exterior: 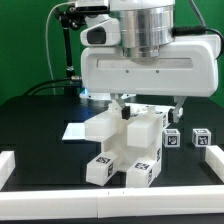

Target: Assemble chair

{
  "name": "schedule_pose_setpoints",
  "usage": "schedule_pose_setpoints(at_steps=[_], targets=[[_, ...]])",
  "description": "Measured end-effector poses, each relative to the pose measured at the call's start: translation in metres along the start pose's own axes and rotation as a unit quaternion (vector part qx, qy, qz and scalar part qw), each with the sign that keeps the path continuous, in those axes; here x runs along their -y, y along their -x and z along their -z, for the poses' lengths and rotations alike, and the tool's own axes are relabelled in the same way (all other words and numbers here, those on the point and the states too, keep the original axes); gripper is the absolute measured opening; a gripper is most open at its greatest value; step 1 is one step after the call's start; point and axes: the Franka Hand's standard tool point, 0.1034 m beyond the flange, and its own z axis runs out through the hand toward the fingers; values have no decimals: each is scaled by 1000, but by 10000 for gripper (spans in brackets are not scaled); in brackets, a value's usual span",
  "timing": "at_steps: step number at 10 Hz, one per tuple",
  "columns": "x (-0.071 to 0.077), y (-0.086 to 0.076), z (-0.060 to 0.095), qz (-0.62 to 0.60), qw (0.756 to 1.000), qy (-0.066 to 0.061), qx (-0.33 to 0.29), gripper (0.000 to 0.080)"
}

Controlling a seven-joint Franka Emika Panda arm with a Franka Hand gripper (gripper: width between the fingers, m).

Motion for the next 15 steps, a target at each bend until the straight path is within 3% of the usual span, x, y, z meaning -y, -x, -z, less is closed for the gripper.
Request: schedule_pose_setpoints(at_steps=[8, 10, 11, 15], targets=[[0, 1, 2, 0, 1000, 0, 3, 649], [6, 7, 36, 2, 1000, -5, 29, 649], [10, 8, 45, -4, 999, -7, 33, 649], [13, 8, 46, -11, 999, -5, 36, 649]])
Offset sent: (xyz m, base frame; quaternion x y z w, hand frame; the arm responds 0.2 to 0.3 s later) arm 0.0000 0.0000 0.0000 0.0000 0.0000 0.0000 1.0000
